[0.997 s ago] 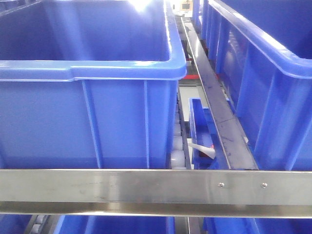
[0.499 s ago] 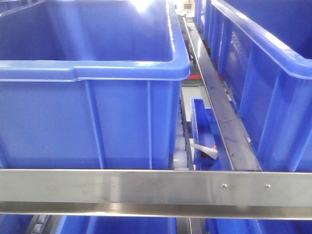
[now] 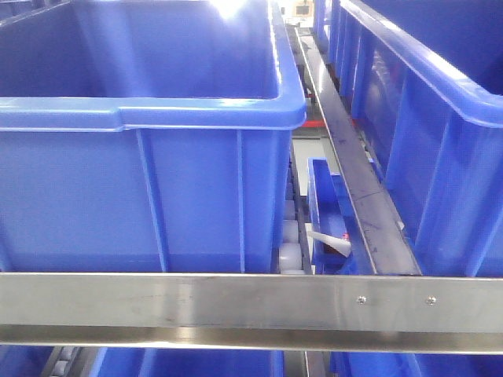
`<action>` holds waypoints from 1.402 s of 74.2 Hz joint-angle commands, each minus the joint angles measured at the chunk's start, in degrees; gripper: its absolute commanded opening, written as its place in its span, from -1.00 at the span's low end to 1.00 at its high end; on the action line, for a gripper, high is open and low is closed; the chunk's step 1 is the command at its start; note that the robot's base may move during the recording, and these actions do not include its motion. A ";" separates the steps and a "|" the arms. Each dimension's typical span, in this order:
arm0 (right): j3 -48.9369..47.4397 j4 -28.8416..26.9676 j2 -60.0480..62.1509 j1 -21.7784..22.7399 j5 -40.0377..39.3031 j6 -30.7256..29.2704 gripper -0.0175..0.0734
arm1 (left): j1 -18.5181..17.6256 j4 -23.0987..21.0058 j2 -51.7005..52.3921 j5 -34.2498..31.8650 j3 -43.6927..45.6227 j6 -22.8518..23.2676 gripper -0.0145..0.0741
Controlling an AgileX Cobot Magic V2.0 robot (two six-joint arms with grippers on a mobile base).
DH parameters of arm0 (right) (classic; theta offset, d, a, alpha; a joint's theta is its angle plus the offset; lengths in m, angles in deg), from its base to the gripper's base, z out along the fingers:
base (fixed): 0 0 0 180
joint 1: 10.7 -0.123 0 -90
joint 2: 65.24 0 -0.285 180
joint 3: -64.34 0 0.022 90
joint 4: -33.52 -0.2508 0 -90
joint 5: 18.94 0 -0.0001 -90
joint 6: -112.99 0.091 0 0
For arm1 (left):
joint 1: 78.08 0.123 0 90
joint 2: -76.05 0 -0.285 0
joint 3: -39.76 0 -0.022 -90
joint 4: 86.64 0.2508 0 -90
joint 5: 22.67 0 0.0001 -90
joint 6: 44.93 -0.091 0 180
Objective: Pick and sort blue part to right shelf
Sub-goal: 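Lower the right gripper into the bin and release its blue bottle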
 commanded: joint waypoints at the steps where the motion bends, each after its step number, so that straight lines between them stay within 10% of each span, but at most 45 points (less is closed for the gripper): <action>1: -4.12 0.00 -2.10 0.45 -5.19 -0.80 0.02 | -0.01 1.03 -0.80 -4.01 1.28 -0.12 -0.37; 28: -7.94 1.20 -12.27 0.51 -7.59 -0.80 0.05 | -0.01 1.03 -0.80 -4.01 1.28 -0.12 -0.37; 45: -8.21 1.20 -11.89 0.51 -7.37 -0.80 0.81 | -0.01 1.03 -0.80 -4.01 1.28 -0.12 -0.37; 71: -8.09 1.75 -3.16 0.36 -0.52 -0.80 0.68 | -0.01 1.03 -0.80 -4.01 1.28 -0.12 -0.37; 89: 0.79 1.75 10.36 -2.31 -1.47 -0.80 -0.11 | -0.01 1.03 -0.80 -4.01 1.28 -0.12 -0.37; 104: 14.79 -0.47 23.55 -3.80 -5.82 -0.80 -0.28 | -0.01 1.03 -0.80 -4.01 1.28 -0.12 -0.37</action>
